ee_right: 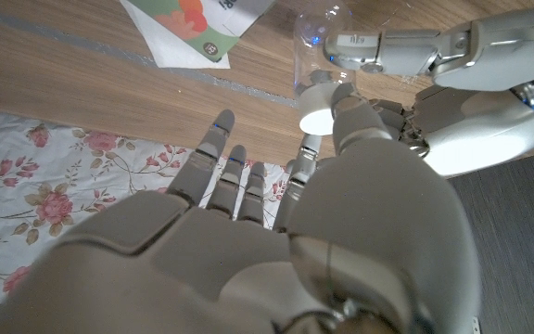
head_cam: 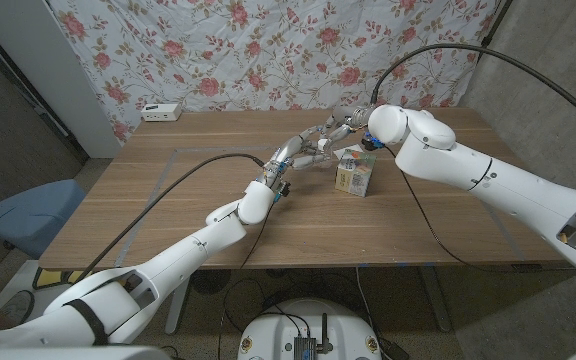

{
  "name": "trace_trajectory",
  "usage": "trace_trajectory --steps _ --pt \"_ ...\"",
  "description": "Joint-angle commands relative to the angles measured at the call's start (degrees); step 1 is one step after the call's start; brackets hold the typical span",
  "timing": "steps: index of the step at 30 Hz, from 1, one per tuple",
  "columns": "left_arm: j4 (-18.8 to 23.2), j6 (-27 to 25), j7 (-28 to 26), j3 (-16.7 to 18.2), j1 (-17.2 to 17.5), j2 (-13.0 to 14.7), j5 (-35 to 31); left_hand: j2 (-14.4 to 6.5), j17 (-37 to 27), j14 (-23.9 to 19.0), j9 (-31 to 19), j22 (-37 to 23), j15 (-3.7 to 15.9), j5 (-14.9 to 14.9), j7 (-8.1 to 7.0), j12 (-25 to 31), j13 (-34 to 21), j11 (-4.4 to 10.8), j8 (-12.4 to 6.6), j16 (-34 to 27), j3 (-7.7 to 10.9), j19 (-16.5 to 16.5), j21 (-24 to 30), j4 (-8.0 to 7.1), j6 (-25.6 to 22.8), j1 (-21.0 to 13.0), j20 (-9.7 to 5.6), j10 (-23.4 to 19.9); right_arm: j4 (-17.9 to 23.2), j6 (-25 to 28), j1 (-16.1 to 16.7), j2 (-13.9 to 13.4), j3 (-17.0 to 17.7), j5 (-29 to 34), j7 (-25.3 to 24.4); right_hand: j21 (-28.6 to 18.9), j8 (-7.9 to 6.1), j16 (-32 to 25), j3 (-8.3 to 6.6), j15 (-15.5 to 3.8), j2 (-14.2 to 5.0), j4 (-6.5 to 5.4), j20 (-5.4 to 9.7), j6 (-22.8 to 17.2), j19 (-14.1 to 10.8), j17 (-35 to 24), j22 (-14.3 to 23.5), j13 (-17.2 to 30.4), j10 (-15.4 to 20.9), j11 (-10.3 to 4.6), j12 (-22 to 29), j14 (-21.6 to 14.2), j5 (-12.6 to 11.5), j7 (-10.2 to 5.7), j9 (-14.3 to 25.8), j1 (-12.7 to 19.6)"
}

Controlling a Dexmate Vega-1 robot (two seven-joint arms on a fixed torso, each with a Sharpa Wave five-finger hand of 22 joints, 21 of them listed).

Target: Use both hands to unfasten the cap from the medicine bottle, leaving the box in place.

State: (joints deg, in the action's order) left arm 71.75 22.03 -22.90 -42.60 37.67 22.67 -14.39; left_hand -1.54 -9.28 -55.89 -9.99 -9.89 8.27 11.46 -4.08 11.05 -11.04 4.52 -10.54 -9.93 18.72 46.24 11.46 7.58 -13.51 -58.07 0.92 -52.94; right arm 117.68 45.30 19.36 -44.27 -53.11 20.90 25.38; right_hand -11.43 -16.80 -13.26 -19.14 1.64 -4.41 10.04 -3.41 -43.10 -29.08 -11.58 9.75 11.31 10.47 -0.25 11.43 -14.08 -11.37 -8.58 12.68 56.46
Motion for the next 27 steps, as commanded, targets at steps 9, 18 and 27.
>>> trace_trajectory --steps 9,18,27 --pt "-0.32 0.11 -0.12 0.02 -0.17 -0.14 0.12 -0.52 -0.08 -0.31 -0.18 -0.16 2.64 0.35 -0.10 0.23 -0.22 2.59 -0.23 -0.16 0.64 -0.37 -0.05 0.12 -0.42 0.15 -0.16 -3.40 -0.80 -0.96 0.16 0.34 0.52 -0.70 0.01 0.00 -0.31 0.05 -1.46 -1.17 -1.17 0.12 0.17 -3.61 0.25 -0.28 0.26 0.07 0.79 -3.38 0.10 0.03 0.61 -3.38 -0.32 3.50" --pt "-0.53 0.19 -0.32 0.00 -0.08 -0.28 0.22 -0.52 -0.08 -0.28 -0.18 -0.16 2.52 0.36 -0.09 0.23 -0.22 2.59 -0.24 -0.12 0.77 -0.36 -0.04 0.13 -0.52 0.22 -0.18 -3.43 -0.63 -0.78 0.28 0.27 0.64 -0.93 -0.01 0.03 -0.67 0.01 -1.91 -1.83 -1.86 0.01 0.59 -5.62 0.35 -0.41 0.26 0.05 1.21 -4.01 0.19 0.08 0.78 -3.93 -0.48 4.69" --pt "-0.45 0.06 -0.62 0.02 0.11 -0.32 0.18 -0.52 -0.09 -0.39 -0.18 -0.16 2.44 0.36 -0.03 0.24 -0.22 2.55 -0.23 -0.15 0.84 -0.38 -0.04 0.12 -0.54 0.32 -0.15 -3.48 -0.52 -0.91 0.25 0.12 0.73 -1.33 0.22 0.05 -1.03 0.05 -2.32 -2.27 -2.38 0.11 0.71 -7.48 0.49 -0.46 0.26 0.04 1.55 -4.18 0.25 0.28 0.73 -4.04 -0.59 5.81"
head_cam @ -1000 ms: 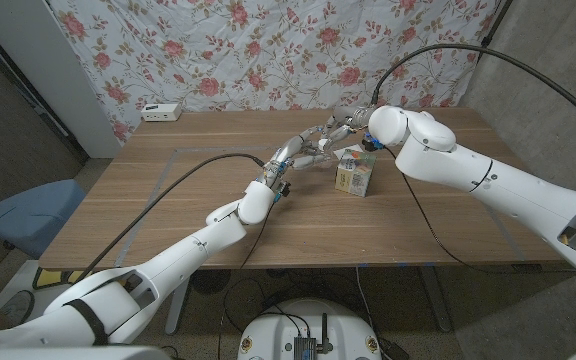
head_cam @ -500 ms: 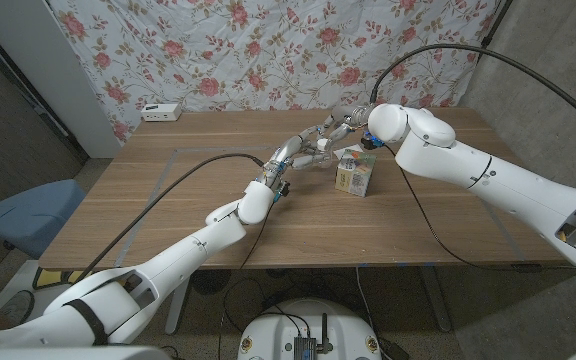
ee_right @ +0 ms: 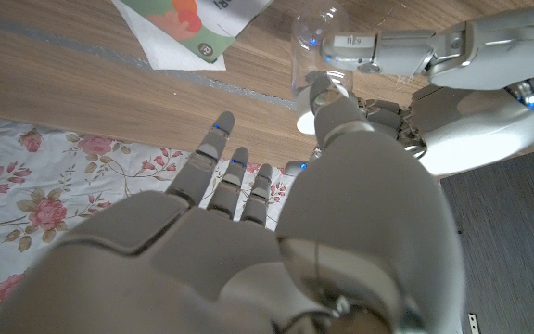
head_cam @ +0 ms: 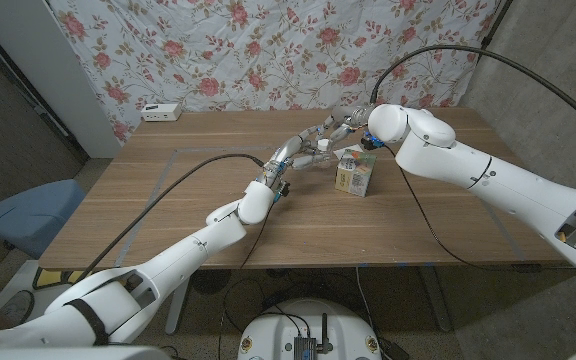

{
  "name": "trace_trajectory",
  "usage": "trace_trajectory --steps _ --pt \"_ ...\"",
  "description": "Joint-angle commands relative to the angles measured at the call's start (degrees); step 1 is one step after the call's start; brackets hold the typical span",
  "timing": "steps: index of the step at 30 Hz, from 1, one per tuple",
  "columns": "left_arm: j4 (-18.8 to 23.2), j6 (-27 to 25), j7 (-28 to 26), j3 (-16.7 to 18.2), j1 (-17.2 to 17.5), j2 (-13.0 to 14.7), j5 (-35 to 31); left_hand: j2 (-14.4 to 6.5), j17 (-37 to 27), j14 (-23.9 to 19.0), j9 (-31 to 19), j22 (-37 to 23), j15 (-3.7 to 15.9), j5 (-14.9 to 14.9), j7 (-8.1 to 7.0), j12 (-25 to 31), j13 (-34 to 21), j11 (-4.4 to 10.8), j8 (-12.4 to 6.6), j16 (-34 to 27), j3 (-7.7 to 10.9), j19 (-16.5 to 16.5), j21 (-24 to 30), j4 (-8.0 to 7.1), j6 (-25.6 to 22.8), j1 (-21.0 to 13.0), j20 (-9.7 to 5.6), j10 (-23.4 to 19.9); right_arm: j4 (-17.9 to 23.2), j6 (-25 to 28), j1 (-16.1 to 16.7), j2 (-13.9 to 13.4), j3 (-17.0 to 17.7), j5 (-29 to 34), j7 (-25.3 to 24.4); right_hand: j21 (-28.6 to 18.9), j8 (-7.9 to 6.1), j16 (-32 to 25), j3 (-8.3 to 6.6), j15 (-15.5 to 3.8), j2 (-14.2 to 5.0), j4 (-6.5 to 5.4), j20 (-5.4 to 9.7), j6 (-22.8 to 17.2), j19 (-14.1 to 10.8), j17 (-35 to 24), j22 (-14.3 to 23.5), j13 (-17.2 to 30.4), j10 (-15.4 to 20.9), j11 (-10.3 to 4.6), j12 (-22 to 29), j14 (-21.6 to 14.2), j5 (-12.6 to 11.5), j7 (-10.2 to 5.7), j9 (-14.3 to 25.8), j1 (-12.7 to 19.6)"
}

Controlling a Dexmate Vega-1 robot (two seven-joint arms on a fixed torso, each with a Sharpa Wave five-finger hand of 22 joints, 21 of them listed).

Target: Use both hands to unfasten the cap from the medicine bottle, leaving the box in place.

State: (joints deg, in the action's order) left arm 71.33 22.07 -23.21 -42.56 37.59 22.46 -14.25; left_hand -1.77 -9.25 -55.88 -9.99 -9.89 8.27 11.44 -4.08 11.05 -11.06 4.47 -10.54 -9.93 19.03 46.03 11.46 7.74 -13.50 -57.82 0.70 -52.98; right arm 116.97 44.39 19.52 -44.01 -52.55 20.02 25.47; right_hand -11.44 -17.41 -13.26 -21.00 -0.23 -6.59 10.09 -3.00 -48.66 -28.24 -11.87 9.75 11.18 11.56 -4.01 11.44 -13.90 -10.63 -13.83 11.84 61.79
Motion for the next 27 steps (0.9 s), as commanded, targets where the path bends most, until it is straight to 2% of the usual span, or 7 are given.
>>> trace_trajectory --steps 1,11,19,23,27 --pt "-0.10 0.09 -0.36 -0.02 0.19 -0.15 0.05 -0.30 -0.11 -0.38 -0.18 -0.16 2.50 0.38 -0.03 0.23 -0.20 2.61 -0.24 -0.15 0.54 -0.15 -0.03 -0.04 -0.59 0.07 0.05 -3.44 0.20 0.01 0.10 -0.16 0.16 -0.44 0.11 0.07 -0.44 0.07 -0.51 -0.49 -0.26 0.08 0.36 -2.03 -0.31 -0.18 0.26 0.16 0.49 -0.45 0.25 0.15 -0.02 1.19 0.23 0.59" --pt "-0.78 0.35 -0.68 -0.12 -0.03 -0.46 0.03 -0.28 -0.11 -0.42 -0.18 -0.16 2.51 0.39 -0.01 0.22 -0.21 2.59 -0.22 -0.14 0.64 -0.16 -0.02 -0.01 -0.60 0.10 0.05 -3.46 0.08 -0.55 0.18 -0.31 0.52 -0.95 -0.08 0.22 -0.20 0.20 -0.75 -0.29 -0.21 0.31 0.23 -2.26 0.16 -0.16 0.26 0.15 0.40 -0.45 0.15 0.49 -0.03 1.10 0.10 1.65" --pt "-1.72 0.59 -0.68 -0.28 -0.56 -0.79 0.13 -0.30 -0.11 -0.35 -0.19 -0.17 2.56 0.40 -0.02 0.16 -0.21 2.64 -0.17 -0.12 0.73 -0.14 -0.01 0.00 -0.50 0.13 0.09 -3.32 -0.51 -0.91 -0.84 -0.30 0.10 -1.20 1.39 0.58 1.74 0.56 -0.32 1.22 0.86 0.11 -0.77 0.81 1.81 -0.26 0.28 0.18 -1.15 -0.09 -0.41 1.69 0.20 1.13 -0.20 2.48" --pt "-2.29 0.83 -0.70 -0.40 -0.93 -0.96 0.12 -0.31 -0.12 -0.28 -0.19 -0.17 2.45 0.40 0.01 0.11 -0.21 2.53 -0.13 -0.09 0.76 -0.24 -0.05 -0.02 -0.39 0.18 0.12 -3.19 -0.88 -1.20 -1.36 -0.28 -0.09 -1.39 2.20 0.59 2.92 0.83 0.09 1.80 2.08 0.27 -1.38 2.83 2.40 -0.19 0.29 0.21 -2.31 0.77 -0.66 2.39 0.37 1.13 -0.29 3.10" --pt "-2.58 1.02 -0.67 -0.46 -1.18 -1.01 0.16 -0.26 -0.11 -0.32 -0.19 -0.17 2.66 0.40 -0.13 0.11 -0.21 2.61 -0.14 -0.11 0.79 -0.14 0.00 0.01 -0.42 0.21 0.10 -3.20 -0.99 -1.25 -1.64 -0.29 -0.19 -1.45 2.69 0.66 3.61 1.03 0.09 2.10 2.42 0.23 -1.71 4.07 2.99 -0.21 0.28 0.23 -3.29 1.39 -0.85 3.05 0.31 1.12 -0.32 3.73"
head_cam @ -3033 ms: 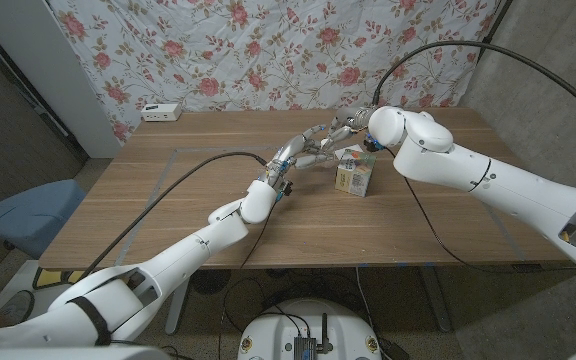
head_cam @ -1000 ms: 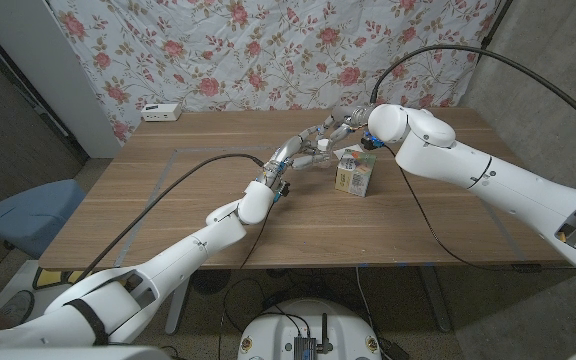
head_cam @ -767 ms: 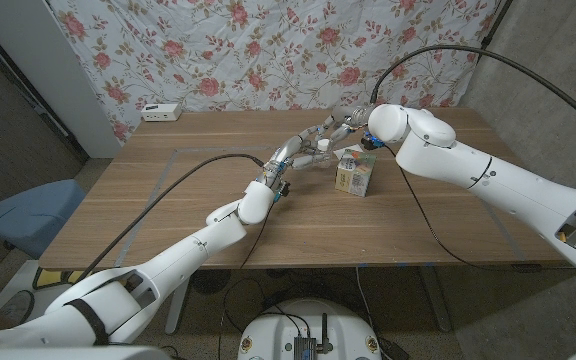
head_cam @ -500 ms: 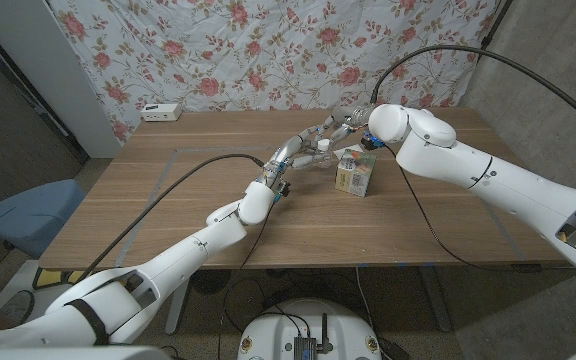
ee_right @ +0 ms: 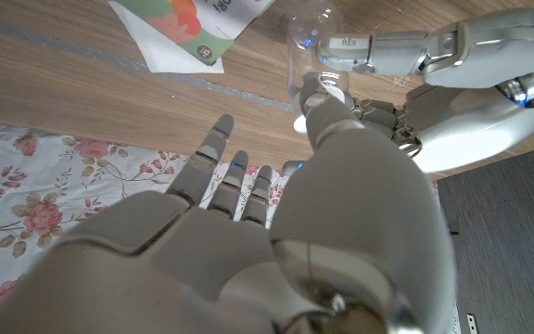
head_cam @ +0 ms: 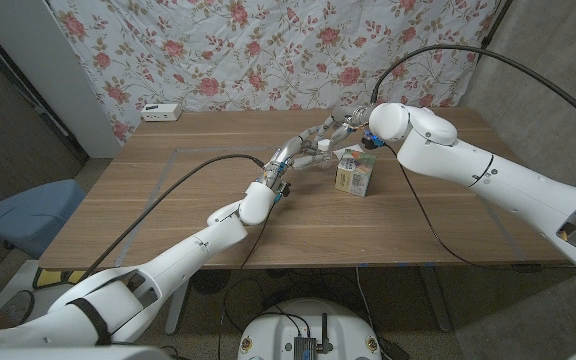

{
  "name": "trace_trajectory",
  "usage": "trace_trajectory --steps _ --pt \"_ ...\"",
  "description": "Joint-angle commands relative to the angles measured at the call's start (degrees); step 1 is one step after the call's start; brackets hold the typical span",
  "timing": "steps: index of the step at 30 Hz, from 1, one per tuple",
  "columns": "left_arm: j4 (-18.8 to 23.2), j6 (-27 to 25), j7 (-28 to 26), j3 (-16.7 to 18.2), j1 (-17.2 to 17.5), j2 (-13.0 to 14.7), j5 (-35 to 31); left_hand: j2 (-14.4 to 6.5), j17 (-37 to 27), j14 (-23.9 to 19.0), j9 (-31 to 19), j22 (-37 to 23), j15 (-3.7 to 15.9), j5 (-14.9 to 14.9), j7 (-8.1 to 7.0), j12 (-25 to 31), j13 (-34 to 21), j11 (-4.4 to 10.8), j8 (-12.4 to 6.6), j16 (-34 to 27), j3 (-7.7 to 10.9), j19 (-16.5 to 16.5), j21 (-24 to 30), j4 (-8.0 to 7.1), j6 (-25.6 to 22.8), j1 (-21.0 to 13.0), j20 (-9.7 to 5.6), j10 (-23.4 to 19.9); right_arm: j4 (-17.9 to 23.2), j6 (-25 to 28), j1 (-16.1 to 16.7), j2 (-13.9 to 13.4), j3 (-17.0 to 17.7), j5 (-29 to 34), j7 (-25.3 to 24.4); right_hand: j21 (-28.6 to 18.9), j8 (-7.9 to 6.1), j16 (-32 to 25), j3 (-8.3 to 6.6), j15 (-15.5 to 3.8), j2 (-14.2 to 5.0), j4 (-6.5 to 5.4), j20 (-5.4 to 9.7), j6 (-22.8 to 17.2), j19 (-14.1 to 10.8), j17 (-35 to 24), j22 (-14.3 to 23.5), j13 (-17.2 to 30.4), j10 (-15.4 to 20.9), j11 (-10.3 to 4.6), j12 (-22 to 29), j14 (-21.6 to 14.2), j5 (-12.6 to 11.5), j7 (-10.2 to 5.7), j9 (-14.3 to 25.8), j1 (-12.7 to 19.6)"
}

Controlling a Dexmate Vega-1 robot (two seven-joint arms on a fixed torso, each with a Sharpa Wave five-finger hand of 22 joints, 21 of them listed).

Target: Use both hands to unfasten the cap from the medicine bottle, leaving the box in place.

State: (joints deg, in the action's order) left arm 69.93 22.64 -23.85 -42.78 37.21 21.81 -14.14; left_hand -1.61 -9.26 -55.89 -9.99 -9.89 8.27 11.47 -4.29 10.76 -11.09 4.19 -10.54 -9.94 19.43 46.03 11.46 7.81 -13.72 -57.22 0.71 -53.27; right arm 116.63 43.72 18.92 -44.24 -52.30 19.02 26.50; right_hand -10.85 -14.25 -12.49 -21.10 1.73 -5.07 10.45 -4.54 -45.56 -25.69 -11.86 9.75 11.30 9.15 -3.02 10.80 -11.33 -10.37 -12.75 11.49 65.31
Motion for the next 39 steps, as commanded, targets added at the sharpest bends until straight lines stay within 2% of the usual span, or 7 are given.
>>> trace_trajectory --steps 1,12,15,21,26,37,39 --pt "-1.23 0.50 0.04 -0.27 -0.86 -0.34 0.07 -0.41 -0.10 -0.32 -0.19 -0.17 2.57 0.37 0.07 0.41 -0.18 2.91 -0.13 -0.10 0.40 -0.16 -0.01 -0.06 -0.19 -0.38 0.10 -2.93 -0.68 -0.68 -1.08 -0.08 -0.46 -0.47 1.73 0.06 0.54 0.28 0.22 0.15 0.96 -0.16 -0.25 1.11 0.46 -0.23 0.28 0.12 -0.97 0.36 -0.22 0.54 0.05 0.05 0.03 0.23" --pt "-1.54 0.73 0.01 -0.34 -1.03 -0.39 0.16 -0.34 -0.10 -0.40 -0.18 -0.17 2.55 0.37 0.06 0.43 -0.18 2.88 -0.14 -0.13 0.52 -0.16 0.00 -0.01 -0.17 -0.35 0.10 -2.95 -0.77 -0.31 -1.62 0.10 -0.73 -0.34 2.42 0.19 2.06 0.56 0.36 1.34 1.61 -0.55 -1.14 4.12 1.76 -0.40 0.28 0.17 -2.62 2.21 -0.31 1.74 -0.06 0.09 -0.03 0.59" --pt "-1.58 0.76 -0.07 -0.33 -1.03 -0.41 0.18 -0.32 -0.09 -0.23 -0.18 -0.17 2.58 0.37 0.08 0.45 -0.18 2.93 -0.13 -0.06 0.55 -0.16 0.00 0.00 -0.15 -0.34 0.08 -3.00 -0.72 0.19 -2.00 0.14 -1.05 -0.11 2.94 0.15 2.58 0.56 0.53 1.83 1.79 -0.89 -1.33 5.30 2.03 -0.50 0.28 0.19 -2.85 2.26 -0.19 2.00 -0.07 0.11 -0.07 0.21" --pt "-1.59 0.88 -0.07 -0.33 -1.01 -0.36 0.22 -0.26 -0.09 -0.28 -0.18 -0.17 2.61 0.36 -0.02 0.46 -0.18 2.93 0.01 -0.09 0.61 -0.16 0.00 0.02 0.30 -0.30 0.06 -3.05 -0.67 0.79 -2.30 0.26 -1.21 -0.26 3.36 0.02 3.55 0.66 1.21 2.83 2.60 -1.39 -2.04 8.13 2.49 -0.59 0.27 0.23 -4.01 3.38 -0.16 2.71 -0.05 0.12 -0.11 -0.91" --pt "-1.51 0.83 -0.08 -0.30 -0.91 -0.35 0.28 -0.26 -0.09 -0.31 -0.18 -0.17 2.70 0.36 -0.02 0.46 -0.18 2.92 0.01 -0.09 0.66 -0.19 -0.01 0.04 0.36 -0.30 0.05 -3.03 -0.62 0.68 -2.11 0.19 -0.91 -0.83 3.13 0.01 3.70 0.85 1.33 4.36 2.92 -1.57 -3.22 9.42 2.95 -0.66 0.26 0.24 -4.44 5.15 -0.01 3.48 -0.19 0.06 -0.07 -1.49" --pt "-1.07 0.51 -0.02 -0.25 -0.66 -0.17 0.26 -0.24 -0.09 -0.24 -0.18 -0.17 2.56 0.36 -0.04 0.46 -0.18 2.93 -0.07 -0.07 0.79 -0.19 0.00 0.06 0.32 -0.26 0.09 -3.04 -0.49 1.57 -2.00 0.14 -0.92 -1.50 2.65 -0.16 3.91 0.91 2.56 6.41 4.37 -2.31 -4.70 11.95 3.07 -0.55 0.23 0.26 -5.11 6.77 0.15 4.07 -0.29 0.20 0.01 -3.98" --pt "-0.99 0.46 -0.03 -0.24 -0.62 -0.14 0.24 -0.24 -0.09 -0.25 -0.18 -0.17 2.56 0.37 -0.03 0.46 -0.18 2.92 -0.07 -0.08 0.83 -0.19 0.01 0.06 0.34 -0.24 0.10 -3.06 -0.48 1.82 -1.96 0.20 -0.86 -1.71 2.50 -0.16 3.90 0.87 3.03 6.97 4.88 -2.59 -5.15 12.57 3.17 -0.51 0.22 0.26 -4.96 7.56 0.31 4.06 -0.35 0.23 0.04 -4.94"
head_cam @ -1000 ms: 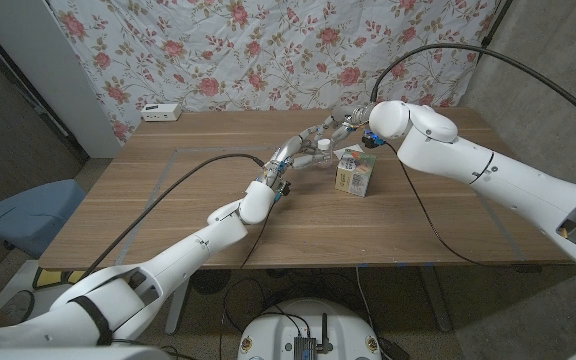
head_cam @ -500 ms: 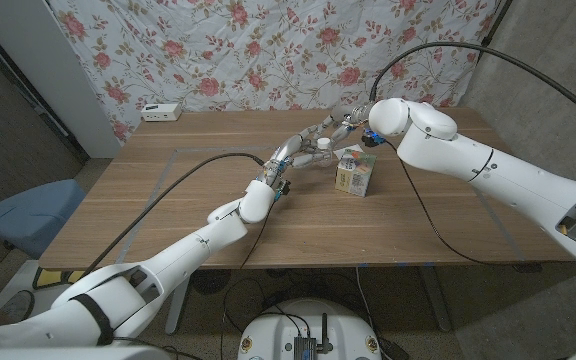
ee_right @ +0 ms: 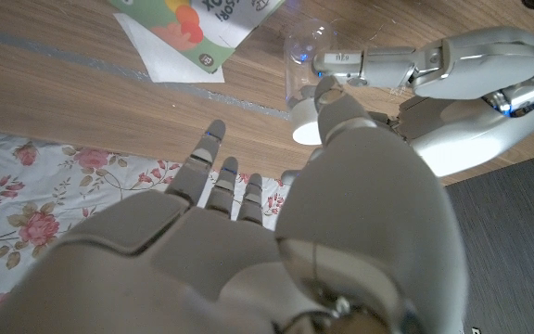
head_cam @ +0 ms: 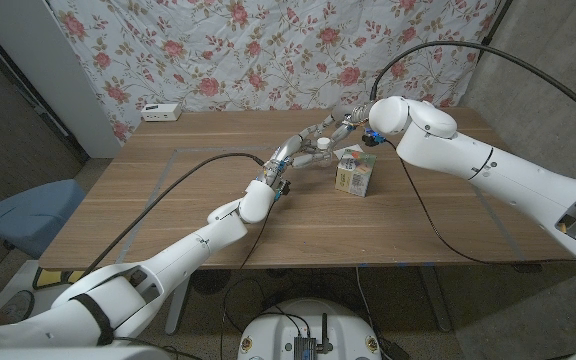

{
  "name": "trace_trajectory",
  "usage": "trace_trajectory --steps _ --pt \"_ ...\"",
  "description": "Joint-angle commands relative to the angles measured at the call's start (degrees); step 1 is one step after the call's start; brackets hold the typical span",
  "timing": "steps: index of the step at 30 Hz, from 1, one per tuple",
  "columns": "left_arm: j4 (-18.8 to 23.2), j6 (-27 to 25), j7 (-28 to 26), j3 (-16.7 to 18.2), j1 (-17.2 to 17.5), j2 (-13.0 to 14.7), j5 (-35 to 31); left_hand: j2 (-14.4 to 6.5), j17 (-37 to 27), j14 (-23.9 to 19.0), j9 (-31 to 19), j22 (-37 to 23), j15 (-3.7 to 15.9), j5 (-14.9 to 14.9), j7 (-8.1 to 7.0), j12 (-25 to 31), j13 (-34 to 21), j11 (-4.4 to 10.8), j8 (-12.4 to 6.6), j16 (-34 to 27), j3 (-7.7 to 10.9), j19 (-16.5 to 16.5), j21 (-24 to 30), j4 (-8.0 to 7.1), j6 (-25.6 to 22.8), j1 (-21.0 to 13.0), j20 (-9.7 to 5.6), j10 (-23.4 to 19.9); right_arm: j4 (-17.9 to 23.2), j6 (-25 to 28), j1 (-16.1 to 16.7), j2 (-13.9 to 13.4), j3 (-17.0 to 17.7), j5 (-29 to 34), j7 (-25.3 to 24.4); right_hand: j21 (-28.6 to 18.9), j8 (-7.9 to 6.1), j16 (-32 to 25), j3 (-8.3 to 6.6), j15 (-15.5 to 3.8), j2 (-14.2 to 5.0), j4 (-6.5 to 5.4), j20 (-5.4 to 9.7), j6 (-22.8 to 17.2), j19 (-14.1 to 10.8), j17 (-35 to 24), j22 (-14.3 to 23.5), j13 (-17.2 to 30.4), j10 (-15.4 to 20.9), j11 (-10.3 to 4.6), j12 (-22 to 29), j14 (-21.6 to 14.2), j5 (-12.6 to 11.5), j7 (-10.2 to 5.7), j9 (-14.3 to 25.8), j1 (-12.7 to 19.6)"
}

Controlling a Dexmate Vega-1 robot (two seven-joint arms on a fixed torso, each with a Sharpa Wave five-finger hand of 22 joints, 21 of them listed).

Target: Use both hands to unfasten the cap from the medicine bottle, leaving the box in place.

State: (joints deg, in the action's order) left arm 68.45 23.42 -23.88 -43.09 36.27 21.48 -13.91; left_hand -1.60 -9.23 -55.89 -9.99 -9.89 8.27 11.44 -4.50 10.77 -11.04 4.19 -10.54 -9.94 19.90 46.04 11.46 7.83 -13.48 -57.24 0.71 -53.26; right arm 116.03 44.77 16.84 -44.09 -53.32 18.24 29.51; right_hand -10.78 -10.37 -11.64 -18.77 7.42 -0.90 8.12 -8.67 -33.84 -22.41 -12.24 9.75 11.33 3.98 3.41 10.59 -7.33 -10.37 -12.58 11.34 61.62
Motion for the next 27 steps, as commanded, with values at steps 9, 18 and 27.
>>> trace_trajectory --steps 9,18,27 --pt "0.43 -0.31 -0.11 0.09 0.31 0.12 0.01 -0.21 -0.12 -0.24 -0.18 -0.17 2.65 0.39 0.15 0.43 -0.23 2.90 -0.11 -0.08 0.43 -0.22 0.00 0.05 0.04 -0.18 0.08 -2.99 0.08 1.21 -0.09 -0.08 0.06 -1.61 -0.93 -0.39 -0.04 -0.23 1.88 4.00 1.66 -1.05 -2.88 3.10 -0.32 0.07 0.20 0.08 1.53 4.62 1.03 -0.53 -0.78 0.07 0.31 -4.34" --pt "0.09 -0.14 -0.06 0.01 0.14 -0.03 0.05 -0.23 -0.12 -0.25 -0.18 -0.18 2.56 0.39 0.09 0.45 -0.23 2.95 -0.13 -0.10 0.54 -0.20 0.01 0.06 0.02 -0.17 0.11 -3.06 0.03 2.15 -0.65 0.00 -0.51 -1.84 -1.09 -0.29 -0.52 -0.06 3.56 4.97 2.63 -2.16 -3.40 4.79 0.01 0.40 0.20 -0.08 2.15 7.74 1.05 -0.59 -1.42 5.58 0.52 -8.48" --pt "0.13 -0.22 -0.08 -0.01 0.13 -0.02 0.02 -0.17 -0.12 -0.26 -0.18 -0.18 2.60 0.39 0.09 0.46 -0.23 2.90 -0.16 -0.10 0.60 -0.23 0.00 0.06 -0.03 -0.11 0.11 -3.07 -0.14 2.58 -0.92 -0.04 -0.77 -2.27 -1.54 -0.26 -1.38 -0.05 4.28 5.02 2.79 -2.68 -3.45 3.15 0.22 0.48 0.20 -0.14 2.44 8.45 0.98 -0.68 -1.97 9.22 0.59 -10.63"
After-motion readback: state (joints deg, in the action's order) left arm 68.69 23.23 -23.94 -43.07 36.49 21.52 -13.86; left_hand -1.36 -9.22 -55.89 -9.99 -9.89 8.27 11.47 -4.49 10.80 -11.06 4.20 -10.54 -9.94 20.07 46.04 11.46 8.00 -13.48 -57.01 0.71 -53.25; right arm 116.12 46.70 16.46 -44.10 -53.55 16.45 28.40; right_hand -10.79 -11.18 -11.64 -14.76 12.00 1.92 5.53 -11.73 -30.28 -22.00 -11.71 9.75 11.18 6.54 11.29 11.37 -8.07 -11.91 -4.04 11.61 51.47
